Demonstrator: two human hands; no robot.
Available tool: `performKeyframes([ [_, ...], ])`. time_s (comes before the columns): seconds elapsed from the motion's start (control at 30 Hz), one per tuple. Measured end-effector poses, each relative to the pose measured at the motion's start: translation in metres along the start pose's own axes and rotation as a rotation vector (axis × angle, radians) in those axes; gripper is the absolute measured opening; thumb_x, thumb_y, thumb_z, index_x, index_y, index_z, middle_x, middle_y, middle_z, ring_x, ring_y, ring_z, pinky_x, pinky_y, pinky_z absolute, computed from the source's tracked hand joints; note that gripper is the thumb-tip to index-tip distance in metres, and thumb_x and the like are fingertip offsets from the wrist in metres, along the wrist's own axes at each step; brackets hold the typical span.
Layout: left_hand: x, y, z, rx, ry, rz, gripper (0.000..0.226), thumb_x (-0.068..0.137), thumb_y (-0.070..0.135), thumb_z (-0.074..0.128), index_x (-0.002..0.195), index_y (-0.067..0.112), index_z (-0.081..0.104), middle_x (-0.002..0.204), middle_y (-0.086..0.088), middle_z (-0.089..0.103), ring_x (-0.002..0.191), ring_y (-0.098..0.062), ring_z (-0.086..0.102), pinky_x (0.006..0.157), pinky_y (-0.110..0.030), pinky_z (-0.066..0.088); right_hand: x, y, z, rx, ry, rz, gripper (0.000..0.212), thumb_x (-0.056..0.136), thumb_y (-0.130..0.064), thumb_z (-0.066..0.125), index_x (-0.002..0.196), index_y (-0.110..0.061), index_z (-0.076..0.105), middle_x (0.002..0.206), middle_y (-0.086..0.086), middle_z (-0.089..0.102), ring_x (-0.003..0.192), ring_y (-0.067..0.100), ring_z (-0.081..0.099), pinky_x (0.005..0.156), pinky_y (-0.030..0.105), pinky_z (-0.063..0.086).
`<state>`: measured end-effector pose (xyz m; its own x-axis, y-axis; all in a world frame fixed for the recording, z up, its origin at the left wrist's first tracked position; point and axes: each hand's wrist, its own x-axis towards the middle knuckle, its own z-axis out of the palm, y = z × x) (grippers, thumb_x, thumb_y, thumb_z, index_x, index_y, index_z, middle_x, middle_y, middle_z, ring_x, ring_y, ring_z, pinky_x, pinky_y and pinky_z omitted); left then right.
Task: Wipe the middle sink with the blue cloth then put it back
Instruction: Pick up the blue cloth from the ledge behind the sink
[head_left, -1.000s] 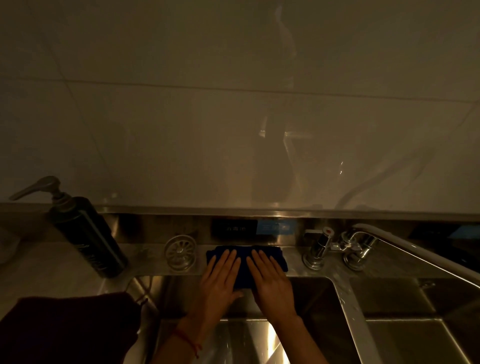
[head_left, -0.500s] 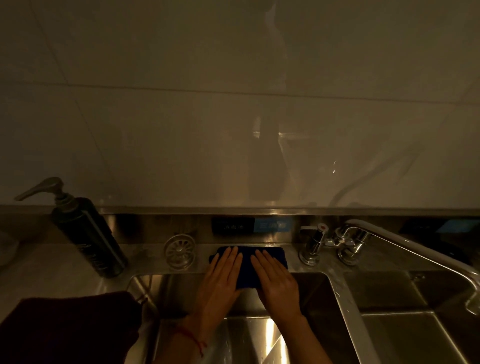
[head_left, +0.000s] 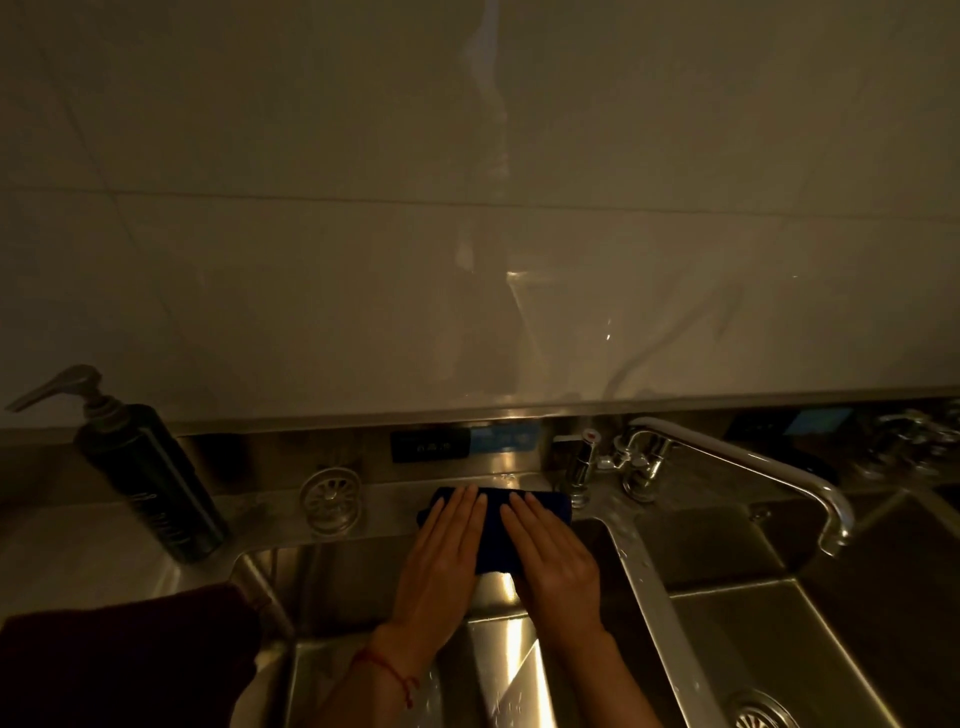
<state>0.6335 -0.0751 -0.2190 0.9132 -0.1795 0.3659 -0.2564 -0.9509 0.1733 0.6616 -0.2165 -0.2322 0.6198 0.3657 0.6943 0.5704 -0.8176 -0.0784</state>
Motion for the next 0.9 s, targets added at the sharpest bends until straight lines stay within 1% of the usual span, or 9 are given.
performKeyframes([
  [0.37,-0.013,0.035,-0.024,-0.05,-0.016,0.139,0.08,0.038,0.024,0.096,0.109,-0.002,0.071,0.117,-0.017,0.069,0.107,-0.028,0.068,0.119,-0.023,-0.008,-0.019,-0.002,-0.064,-0.076,-0.02,0.051,0.057,0.047,-0.011,0.091,0.1,-0.005,0.07,0.106,0.013,0.069,0.099,0.024,0.066,0.08,0.04,0.054],
  [0.43,-0.015,0.041,-0.025,-0.065,-0.067,0.198,0.083,0.037,0.031,0.096,0.11,-0.001,0.071,0.117,-0.016,0.069,0.107,-0.027,0.068,0.116,-0.021,0.021,-0.024,-0.002,-0.075,-0.096,-0.024,0.06,0.058,0.047,-0.014,0.092,0.1,-0.006,0.071,0.106,0.012,0.069,0.099,0.024,0.066,0.082,0.039,0.053],
  [0.47,-0.016,0.046,-0.027,-0.072,-0.094,0.227,0.084,0.037,0.034,0.096,0.109,0.0,0.071,0.117,-0.016,0.069,0.107,-0.027,0.068,0.105,-0.026,0.041,-0.027,-0.001,-0.081,-0.104,-0.029,0.062,0.059,0.047,-0.015,0.092,0.1,-0.006,0.07,0.107,0.011,0.069,0.1,0.023,0.065,0.084,0.038,0.052],
  [0.5,-0.017,0.05,-0.029,-0.08,-0.105,0.251,0.083,0.039,0.037,0.096,0.109,0.0,0.071,0.117,-0.015,0.069,0.107,-0.026,0.068,0.098,-0.031,0.048,-0.03,0.0,-0.086,-0.111,-0.025,0.061,0.059,0.047,-0.015,0.092,0.101,-0.006,0.07,0.107,0.011,0.069,0.1,0.023,0.065,0.084,0.038,0.051],
  [0.57,-0.018,0.058,-0.034,-0.096,-0.104,0.277,0.08,0.044,0.04,0.094,0.111,0.001,0.071,0.118,-0.014,0.069,0.109,-0.025,0.067,0.105,-0.028,0.042,-0.036,0.003,-0.096,-0.128,0.001,0.059,0.055,0.051,-0.013,0.091,0.101,-0.006,0.07,0.107,0.012,0.069,0.1,0.024,0.065,0.083,0.039,0.052],
  [0.63,-0.021,0.066,-0.037,-0.113,-0.06,0.295,0.077,0.052,0.041,0.091,0.114,0.001,0.07,0.121,-0.014,0.067,0.112,-0.024,0.065,0.119,-0.027,0.008,-0.043,0.007,-0.106,-0.157,0.043,0.052,0.038,0.066,-0.013,0.081,0.101,-0.006,0.07,0.107,0.012,0.069,0.1,0.024,0.065,0.083,0.039,0.052],
  [0.67,-0.022,0.071,-0.038,-0.126,-0.055,0.313,0.077,0.054,0.043,0.089,0.115,0.001,0.069,0.123,-0.013,0.066,0.113,-0.024,0.065,0.118,-0.028,0.002,-0.047,0.008,-0.111,-0.175,0.056,0.052,0.029,0.073,-0.015,0.07,0.101,-0.007,0.07,0.108,0.011,0.069,0.1,0.023,0.066,0.083,0.039,0.052],
  [0.8,-0.029,0.094,-0.049,-0.15,-0.167,0.386,0.071,0.07,0.059,0.066,0.116,0.005,0.069,0.124,-0.01,0.066,0.114,-0.02,0.065,0.105,-0.027,0.041,-0.064,0.014,-0.133,-0.2,0.08,0.092,0.033,0.08,-0.024,0.051,0.102,-0.008,0.07,0.107,0.01,0.069,0.101,0.022,0.065,0.084,0.038,0.052],
  [0.9,-0.032,0.109,-0.054,-0.112,-0.154,0.394,0.067,0.086,0.057,0.036,0.117,0.007,0.069,0.126,-0.007,0.065,0.115,-0.017,0.064,0.115,-0.027,0.021,-0.078,0.021,-0.149,-0.213,0.074,0.086,0.033,0.08,-0.024,0.054,0.103,-0.008,0.069,0.109,0.01,0.068,0.103,0.022,0.064,0.084,0.039,0.052],
])
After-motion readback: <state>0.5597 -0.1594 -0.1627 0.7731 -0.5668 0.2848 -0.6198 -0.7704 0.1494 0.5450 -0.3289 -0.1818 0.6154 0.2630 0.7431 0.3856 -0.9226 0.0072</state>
